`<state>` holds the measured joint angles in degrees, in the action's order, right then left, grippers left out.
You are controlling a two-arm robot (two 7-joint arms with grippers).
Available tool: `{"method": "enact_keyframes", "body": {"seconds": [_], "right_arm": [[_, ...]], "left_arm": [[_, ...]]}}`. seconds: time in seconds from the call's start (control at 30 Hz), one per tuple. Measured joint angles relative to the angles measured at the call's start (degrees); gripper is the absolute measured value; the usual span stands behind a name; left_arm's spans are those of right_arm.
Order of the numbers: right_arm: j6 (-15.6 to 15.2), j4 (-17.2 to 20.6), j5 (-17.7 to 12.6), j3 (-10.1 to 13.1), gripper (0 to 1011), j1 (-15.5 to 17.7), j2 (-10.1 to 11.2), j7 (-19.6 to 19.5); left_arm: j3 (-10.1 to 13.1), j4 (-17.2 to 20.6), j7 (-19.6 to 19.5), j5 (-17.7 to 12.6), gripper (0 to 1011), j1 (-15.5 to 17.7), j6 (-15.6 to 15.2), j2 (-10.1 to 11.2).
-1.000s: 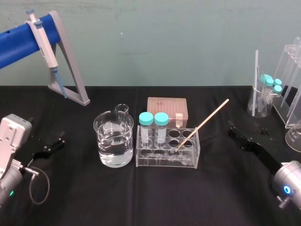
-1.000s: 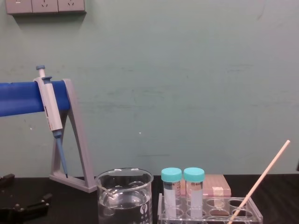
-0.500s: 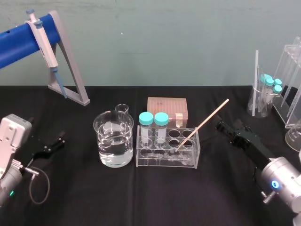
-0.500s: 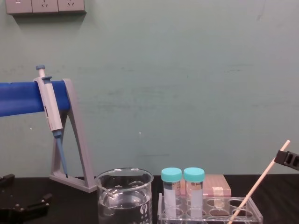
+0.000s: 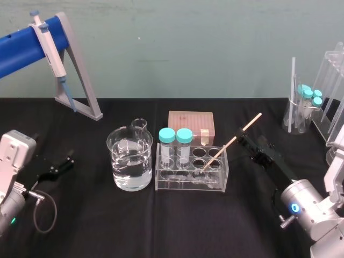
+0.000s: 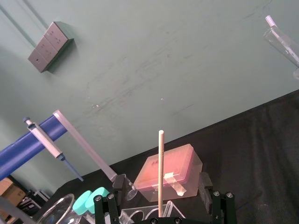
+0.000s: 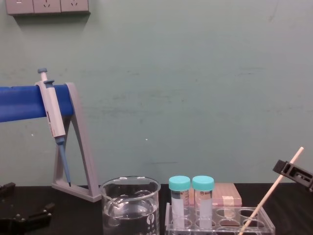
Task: Hold the thermometer with one hand and immerse one end into the beaker, then reinsert it into the test tube rack.
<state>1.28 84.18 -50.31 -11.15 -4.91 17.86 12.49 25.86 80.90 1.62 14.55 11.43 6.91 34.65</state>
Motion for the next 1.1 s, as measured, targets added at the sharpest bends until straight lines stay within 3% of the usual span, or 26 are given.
{"method": "enact_keyframes", "body": {"seconds": [0.47, 0.87, 1.1], "right_arm": [[0.6, -5.4, 2.5, -0.6, 1003, -4.0, -3.0, -0.2], [0.5, -7.5, 4.0, -0.5, 1000, -5.8, -4.6, 0.1], [0.6, -8.3, 4.0, 0.1, 863, -6.4, -5.5, 0.2]], "left_arm": [[0.0, 0.0, 0.0, 0.0, 1004, 0.0, 0.0, 0.0], [0.0, 0.0, 0.0, 0.0, 1004, 0.0, 0.0, 0.0], [0.0, 0.0, 0.0, 0.0, 1004, 0.0, 0.0, 0.0]]}}
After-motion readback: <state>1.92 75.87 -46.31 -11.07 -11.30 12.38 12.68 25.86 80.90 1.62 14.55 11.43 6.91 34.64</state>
